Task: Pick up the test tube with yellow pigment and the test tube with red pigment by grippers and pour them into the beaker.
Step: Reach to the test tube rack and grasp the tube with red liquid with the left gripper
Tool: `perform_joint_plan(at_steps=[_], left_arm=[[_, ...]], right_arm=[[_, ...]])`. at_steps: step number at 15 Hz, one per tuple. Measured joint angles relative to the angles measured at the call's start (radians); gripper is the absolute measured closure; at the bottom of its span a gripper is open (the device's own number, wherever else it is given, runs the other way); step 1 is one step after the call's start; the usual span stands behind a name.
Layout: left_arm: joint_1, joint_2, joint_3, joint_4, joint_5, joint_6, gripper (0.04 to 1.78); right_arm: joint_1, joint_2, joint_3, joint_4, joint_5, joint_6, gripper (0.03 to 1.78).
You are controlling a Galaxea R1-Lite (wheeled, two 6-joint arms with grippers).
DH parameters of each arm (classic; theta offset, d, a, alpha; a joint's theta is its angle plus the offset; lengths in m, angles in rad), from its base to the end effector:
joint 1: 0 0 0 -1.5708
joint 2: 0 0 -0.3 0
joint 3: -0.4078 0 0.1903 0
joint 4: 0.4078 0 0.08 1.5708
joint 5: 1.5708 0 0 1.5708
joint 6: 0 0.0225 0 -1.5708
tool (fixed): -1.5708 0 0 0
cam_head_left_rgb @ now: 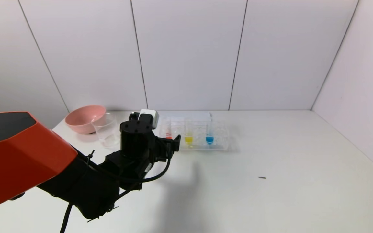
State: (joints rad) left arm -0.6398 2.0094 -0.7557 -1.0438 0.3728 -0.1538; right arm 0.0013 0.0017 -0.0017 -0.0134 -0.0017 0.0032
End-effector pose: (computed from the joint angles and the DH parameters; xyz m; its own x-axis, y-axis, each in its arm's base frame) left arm 0.2875 -0.2038 0.1081 0.9482 -0.2516 -0.1940 0.2415 0.9675 -0.0748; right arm -0.0228 -0.0001 0.0774 0.9999 -0.0004 0.0134 0.0004 1.0000 0.0032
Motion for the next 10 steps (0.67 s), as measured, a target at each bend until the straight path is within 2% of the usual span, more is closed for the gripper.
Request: perform_joint_plan(at_steps=[5, 10], left_arm=[[0.012, 0.081, -0.019, -0.146, -0.005, 0.055, 0.06], [0.023, 0.130, -0.036, -0.164, -0.004, 0.061, 0.06]], right_arm=[[0.000, 0.000, 0.000, 0.000, 0.000, 0.000, 0.11], [0.000, 0.000, 0.000, 0.000, 0.000, 0.000, 0.11]])
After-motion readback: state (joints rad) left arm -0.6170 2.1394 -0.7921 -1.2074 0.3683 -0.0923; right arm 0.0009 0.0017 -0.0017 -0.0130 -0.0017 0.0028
